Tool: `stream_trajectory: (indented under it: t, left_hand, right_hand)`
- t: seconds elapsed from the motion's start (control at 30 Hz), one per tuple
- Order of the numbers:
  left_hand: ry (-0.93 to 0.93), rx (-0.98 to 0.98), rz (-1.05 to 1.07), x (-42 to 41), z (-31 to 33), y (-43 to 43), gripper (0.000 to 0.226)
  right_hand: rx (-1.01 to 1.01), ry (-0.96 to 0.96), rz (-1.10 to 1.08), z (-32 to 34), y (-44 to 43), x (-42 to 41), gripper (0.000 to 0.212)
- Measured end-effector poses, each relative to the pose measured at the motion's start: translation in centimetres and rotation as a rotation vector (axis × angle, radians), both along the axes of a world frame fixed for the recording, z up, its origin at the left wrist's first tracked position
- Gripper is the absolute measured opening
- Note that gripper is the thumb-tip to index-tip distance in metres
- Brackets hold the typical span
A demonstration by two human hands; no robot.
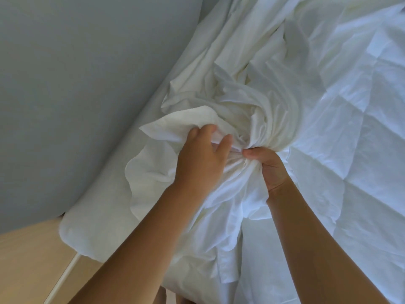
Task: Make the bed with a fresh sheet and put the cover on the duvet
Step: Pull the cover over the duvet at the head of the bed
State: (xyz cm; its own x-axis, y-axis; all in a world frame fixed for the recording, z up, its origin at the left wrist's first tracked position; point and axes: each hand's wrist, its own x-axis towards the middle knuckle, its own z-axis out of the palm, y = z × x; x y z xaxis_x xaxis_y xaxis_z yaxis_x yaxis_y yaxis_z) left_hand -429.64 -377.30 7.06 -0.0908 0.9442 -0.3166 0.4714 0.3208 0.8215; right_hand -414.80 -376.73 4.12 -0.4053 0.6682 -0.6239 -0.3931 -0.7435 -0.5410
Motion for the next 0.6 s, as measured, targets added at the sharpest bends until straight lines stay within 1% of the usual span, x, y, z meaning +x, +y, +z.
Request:
stream_trajectory:
  t: [0.07,0.13,0.17,0.23,0.3,0.33,0.37,0.43,0.5,0.53,0.6]
  left_hand:
    - [0.073,-0.004,-0.073,0.6,-0.3,0.8,0.041]
    - [0.103,-0.011,-0.161,1.4,-0.5,1.8,0.032]
    - [0.118,-0.042,-0.224,1.7,-0.6,2.2,0.033]
    - [0.129,-0.157,-0.358,1.8,-0.9,2.9,0.042]
    - [0.188,-0.235,-0.532,1.7,-1.4,2.8,0.043]
    - [0.188,-0.256,-0.582,1.6,-1.7,2.4,0.043]
    - [0.161,-0.275,-0.594,1.4,-1.9,1.9,0.044]
    - [0.041,-0.357,-0.527,1.1,-2.0,1.2,0.047]
    - [-0.041,-0.362,-0.47,1.1,-2.2,0.7,0.051]
    - [-0.051,-0.332,-0.451,1.0,-2.2,0.4,0.053]
    - [-0.023,-0.159,-0.442,0.8,-1.9,-0.2,0.054]
  right_hand:
    - [0.027,0.023,0.013,-0.1,0.0,0.3,0.044]
    - [0.049,-0.002,0.003,0.1,0.1,0.7,0.029]
    - [0.048,-0.019,-0.011,0.0,0.1,0.9,0.027]
    - [0.028,-0.042,-0.05,-0.1,0.0,1.1,0.032]
    - [0.014,-0.033,-0.064,-0.2,-0.3,1.0,0.034]
    - [0.01,-0.026,-0.066,-0.3,-0.5,0.7,0.035]
    - [0.004,-0.016,-0.076,-0.4,-0.7,0.5,0.037]
    - [-0.005,0.012,-0.108,-0.5,-0.7,0.2,0.042]
    - [-0.005,0.021,-0.09,-0.4,-0.5,0.3,0.044]
    - [-0.01,0.028,-0.065,-0.4,-0.4,0.4,0.044]
    - [-0.014,0.054,-0.016,-0.2,-0.2,0.5,0.043]
